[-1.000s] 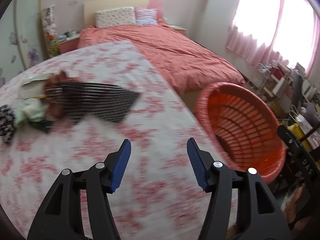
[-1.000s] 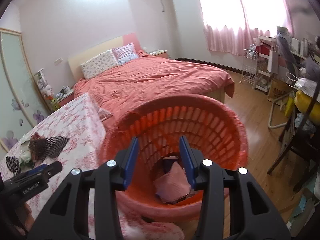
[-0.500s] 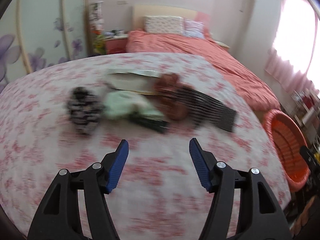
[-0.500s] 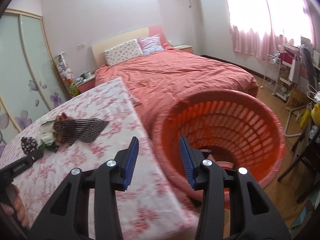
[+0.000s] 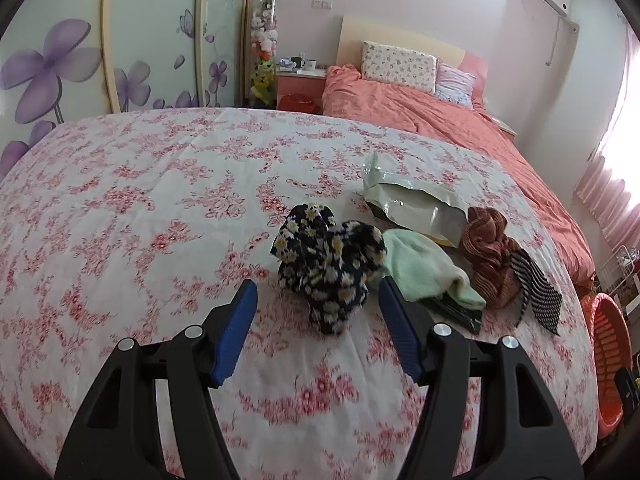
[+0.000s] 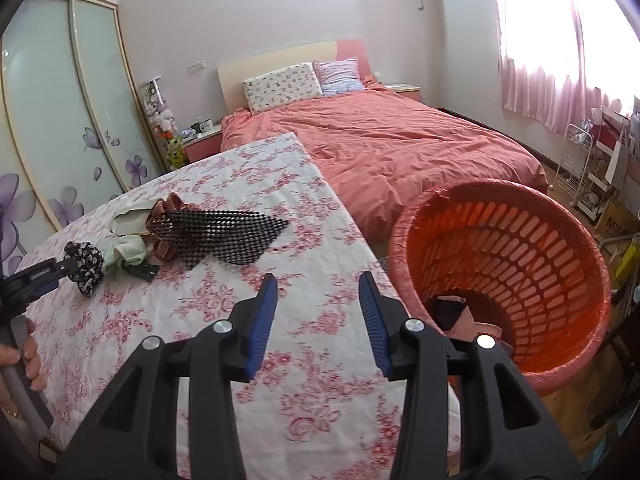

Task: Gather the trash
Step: 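Grasp the black daisy-print fabric with the left gripper while the right gripper grasps the black mesh pad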

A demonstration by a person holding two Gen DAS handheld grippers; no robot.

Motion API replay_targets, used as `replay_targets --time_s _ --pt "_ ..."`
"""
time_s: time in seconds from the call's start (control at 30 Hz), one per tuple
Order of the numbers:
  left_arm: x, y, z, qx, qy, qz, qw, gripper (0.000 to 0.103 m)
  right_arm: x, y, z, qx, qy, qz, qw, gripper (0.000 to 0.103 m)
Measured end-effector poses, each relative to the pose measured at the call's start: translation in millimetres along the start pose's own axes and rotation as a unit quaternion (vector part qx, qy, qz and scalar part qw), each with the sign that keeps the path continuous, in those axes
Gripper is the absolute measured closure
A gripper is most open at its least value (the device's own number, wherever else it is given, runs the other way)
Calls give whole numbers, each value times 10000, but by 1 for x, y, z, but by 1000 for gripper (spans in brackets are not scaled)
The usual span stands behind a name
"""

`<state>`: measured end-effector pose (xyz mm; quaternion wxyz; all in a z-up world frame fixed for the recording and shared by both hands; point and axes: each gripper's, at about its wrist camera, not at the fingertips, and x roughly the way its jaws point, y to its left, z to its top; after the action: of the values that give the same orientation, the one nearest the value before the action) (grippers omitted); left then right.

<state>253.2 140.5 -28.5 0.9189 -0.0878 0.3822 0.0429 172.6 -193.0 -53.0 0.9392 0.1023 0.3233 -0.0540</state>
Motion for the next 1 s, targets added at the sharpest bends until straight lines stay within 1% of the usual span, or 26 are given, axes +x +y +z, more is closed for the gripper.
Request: replay_targets --time_s 0.1,0.2,0.27,0.3,0.33,0.4,0.43,0.5,0.63,0.83,0.9,1.0 --pt "6 0 2 -26 30 -61 10000 40 3 7 2 -66 24 33 10000 61" --pt "14 -1 5 40 56 -20 10000 41 6 16 3 -128 62 82 9999 61" --pt "21 1 6 20 107 -22 9999 48 8 21 3 -175 83 116 9997 61" --pt "25 2 6 2 173 -50 9998 56 10 25 4 -205 95 134 9997 61" --pt "29 3 7 -11 239 -93 9997 66 12 28 4 -240 114 155 9995 61" --pt "33 6 7 1 301 -139 9995 79 16 34 5 -277 152 197 9993 61" --pt "33 6 7 21 289 -142 9995 83 19 37 6 -294 185 234 9991 61" --pt "31 8 7 63 247 -189 9995 90 25 41 8 -303 245 297 9988 61" --pt "22 19 9 69 131 -230 9996 91 43 52 15 -281 411 457 9977 61" --pt "9 42 14 -90 47 -214 9997 91 77 79 28 -361 696 679 9946 61" --pt "6 49 15 -139 34 -207 9997 91 92 88 32 -394 908 750 9923 61" --pt "3 52 16 -149 36 -221 9996 91 109 93 37 -342 1080 655 9914 61"
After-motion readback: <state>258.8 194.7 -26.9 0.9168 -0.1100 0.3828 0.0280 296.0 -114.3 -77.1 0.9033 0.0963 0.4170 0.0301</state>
